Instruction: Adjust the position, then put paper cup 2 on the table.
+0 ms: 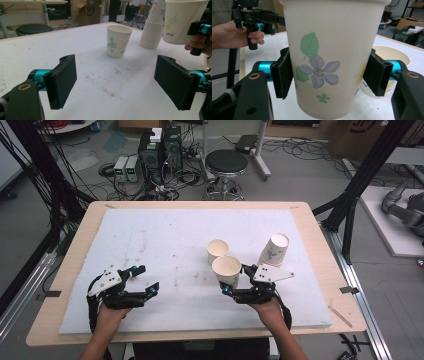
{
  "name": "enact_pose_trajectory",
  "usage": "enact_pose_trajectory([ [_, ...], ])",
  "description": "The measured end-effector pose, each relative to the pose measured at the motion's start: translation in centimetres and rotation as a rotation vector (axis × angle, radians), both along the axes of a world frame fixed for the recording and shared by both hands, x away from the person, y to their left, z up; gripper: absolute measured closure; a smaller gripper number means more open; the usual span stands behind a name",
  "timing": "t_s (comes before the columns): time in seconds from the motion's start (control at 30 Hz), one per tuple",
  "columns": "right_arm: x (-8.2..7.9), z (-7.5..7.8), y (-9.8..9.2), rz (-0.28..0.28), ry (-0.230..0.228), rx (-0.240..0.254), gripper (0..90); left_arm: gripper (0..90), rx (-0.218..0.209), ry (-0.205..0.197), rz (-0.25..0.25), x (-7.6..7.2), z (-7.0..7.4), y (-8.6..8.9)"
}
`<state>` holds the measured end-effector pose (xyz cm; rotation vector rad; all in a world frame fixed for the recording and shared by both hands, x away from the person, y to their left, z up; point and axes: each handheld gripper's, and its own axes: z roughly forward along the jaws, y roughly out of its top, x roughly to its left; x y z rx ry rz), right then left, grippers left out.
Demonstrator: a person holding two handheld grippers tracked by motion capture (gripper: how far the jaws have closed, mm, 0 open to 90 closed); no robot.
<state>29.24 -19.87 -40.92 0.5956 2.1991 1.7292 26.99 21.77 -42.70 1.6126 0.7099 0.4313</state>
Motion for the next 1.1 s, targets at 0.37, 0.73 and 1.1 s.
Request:
enact_pose_trajectory([
  [0.37, 0.6, -0.1, 1.2, 0.012, 0.007, -0.004, 32.6, 18.2, 0.011, 0.007, 0.015, -0.2, -0.1, 0.6],
  [0.73, 1.3, 0.3, 2.7, 0.015, 0.002, 0.000, 32.7, 18.3, 0.022, -0.002, 0.059, -0.9, 0.2, 1.7],
  [1.1, 2.8, 0.4, 6.9, 0.038, 0.017, 0.024, 32.8, 18.2, 0.023, -0.016, 0.085, -1.5, 0.4, 2.6],
])
